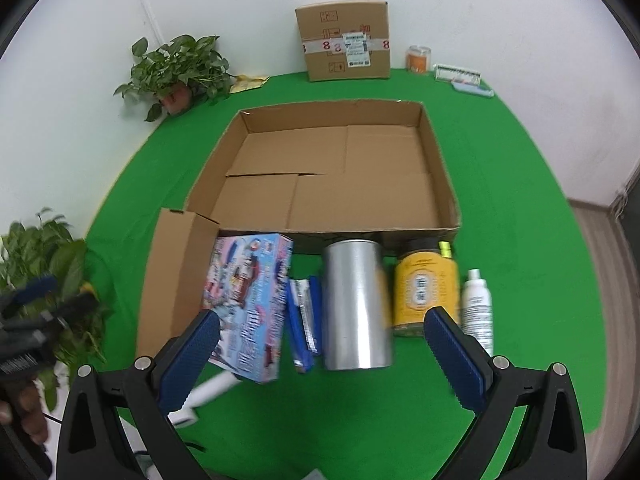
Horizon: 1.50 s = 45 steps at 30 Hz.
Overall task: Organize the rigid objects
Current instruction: 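Move both grippers toward the loose cardboard panel beside the box, then close the left gripper on the cardboard panel while the right gripper also grips it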
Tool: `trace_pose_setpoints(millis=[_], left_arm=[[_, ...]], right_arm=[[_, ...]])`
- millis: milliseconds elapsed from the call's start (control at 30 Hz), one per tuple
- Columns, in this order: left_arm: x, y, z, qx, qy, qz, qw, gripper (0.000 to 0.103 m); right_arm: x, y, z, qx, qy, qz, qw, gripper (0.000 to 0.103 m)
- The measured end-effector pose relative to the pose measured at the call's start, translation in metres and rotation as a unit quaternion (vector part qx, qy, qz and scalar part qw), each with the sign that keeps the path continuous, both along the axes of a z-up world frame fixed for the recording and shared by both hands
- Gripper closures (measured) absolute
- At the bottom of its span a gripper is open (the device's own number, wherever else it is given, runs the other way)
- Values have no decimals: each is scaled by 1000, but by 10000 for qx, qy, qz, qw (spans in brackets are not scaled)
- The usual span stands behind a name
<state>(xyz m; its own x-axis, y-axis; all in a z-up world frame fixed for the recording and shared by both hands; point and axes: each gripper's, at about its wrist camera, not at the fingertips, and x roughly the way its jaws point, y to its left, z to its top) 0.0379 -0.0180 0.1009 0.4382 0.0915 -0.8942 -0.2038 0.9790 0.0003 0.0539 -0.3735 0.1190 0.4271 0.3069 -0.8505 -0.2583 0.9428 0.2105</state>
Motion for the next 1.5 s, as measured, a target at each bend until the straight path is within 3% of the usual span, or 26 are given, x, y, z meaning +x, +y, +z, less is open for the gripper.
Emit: trace_pose_setpoints(millis=[100,267,433,600,800,1000,1100,1333,1500], left_arm=[[4,15,-39,-151,143,-12,9998,1],[20,47,-91,-1098,582,-273,9919,2],[20,46,-141,-1226,1251,-737,9818,2],[12,32,-180,-1374,1603,-1175,9704,19],[3,20,-180,-1321,1443,-1205,9732,19],[1,24,-177,-1483,1320,-1039,9746,20],[-2,26,-176,-1446,1310,-993,9757,20],[6,11,-175,-1327,1251,-743,9804,20],[10,0,-142,-942,903,-497,9902,21]], right_arm=[[9,16,3,47,53,-156,9999,0],[24,53,5,239,383,-215,9987,0],[32,112,-17,264,846,-115,9960,0],[43,168,-47,310,1259,-110,9915,1],[58,219,-76,277,1359,-188,9902,3],[56,273,-102,492,1635,237,9850,7],[55,292,-121,486,1925,224,9798,21],[52,330,-139,867,2164,621,9705,24],[61,333,-127,1293,2302,762,9615,43]])
